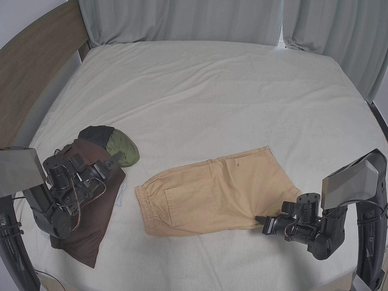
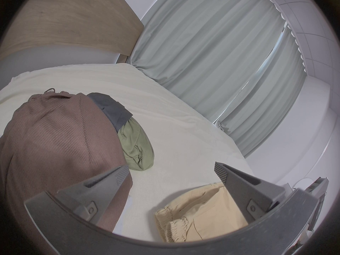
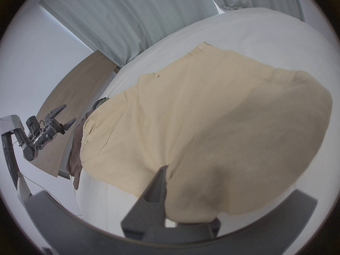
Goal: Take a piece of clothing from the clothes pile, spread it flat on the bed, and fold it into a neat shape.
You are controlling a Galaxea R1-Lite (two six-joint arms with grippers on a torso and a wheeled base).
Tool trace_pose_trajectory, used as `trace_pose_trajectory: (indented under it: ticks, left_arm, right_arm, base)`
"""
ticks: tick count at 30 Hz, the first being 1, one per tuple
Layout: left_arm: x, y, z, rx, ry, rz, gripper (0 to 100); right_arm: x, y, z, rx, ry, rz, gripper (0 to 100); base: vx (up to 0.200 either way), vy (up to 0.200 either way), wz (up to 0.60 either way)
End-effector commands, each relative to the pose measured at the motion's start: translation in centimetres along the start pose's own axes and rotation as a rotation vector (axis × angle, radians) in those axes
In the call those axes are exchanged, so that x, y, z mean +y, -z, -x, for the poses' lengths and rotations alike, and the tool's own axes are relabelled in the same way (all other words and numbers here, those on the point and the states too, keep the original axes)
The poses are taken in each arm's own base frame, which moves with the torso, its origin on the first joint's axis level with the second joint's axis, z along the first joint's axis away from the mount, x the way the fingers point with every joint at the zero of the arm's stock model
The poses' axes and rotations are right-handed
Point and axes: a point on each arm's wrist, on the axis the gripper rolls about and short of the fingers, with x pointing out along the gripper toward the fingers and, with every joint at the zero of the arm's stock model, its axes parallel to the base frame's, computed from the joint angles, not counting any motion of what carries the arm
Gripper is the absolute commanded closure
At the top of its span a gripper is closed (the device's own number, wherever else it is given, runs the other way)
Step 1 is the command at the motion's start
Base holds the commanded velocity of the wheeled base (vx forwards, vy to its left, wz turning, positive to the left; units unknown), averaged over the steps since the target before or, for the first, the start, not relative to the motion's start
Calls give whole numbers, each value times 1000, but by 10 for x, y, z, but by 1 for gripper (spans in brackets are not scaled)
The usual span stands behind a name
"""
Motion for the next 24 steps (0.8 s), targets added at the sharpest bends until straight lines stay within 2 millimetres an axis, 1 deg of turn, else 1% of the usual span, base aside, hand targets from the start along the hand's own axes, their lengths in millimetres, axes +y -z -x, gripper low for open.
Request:
trace_pose_trajectory:
  ticks: [1, 4, 10, 11, 14, 18, 19, 21, 24]
  left_arm:
    - [-3, -3, -1, -16, 15, -7, 0]
    - [-10, -6, -7, -38, 36, -18, 0]
    - [-11, -5, -8, -35, 39, -18, 0]
    - [-12, -4, -8, -34, 41, -18, 0]
    - [-14, -6, -9, -39, 49, -19, 0]
    - [-16, -6, -10, -42, 58, -22, 0]
    - [-16, -6, -10, -42, 58, -22, 0]
    - [-16, -6, -12, -39, 69, -20, 0]
    - [-17, -6, -12, -41, 71, -16, 0]
  right_arm:
    - [0, 2, 2, 11, 3, 0, 100]
    - [1, 4, 3, 18, 2, 2, 100]
    - [1, 6, 0, 25, -1, 4, 100]
    - [2, 5, 0, 22, -2, 3, 0]
    - [3, 8, 4, 37, 1, 3, 0]
    - [8, 21, 18, 109, -2, 13, 0]
    - [8, 22, 18, 112, -2, 13, 0]
    - [15, 31, 25, 163, -23, 25, 0]
    - [26, 33, 33, 186, -67, 44, 0]
  base:
    - [0, 0, 0]
    - [0, 0, 0]
    - [0, 0, 0]
    - [0, 0, 0]
    - [0, 0, 0]
    - [0, 0, 0]
    - [0, 0, 0]
    - [0, 0, 0]
    - [0, 0, 0]
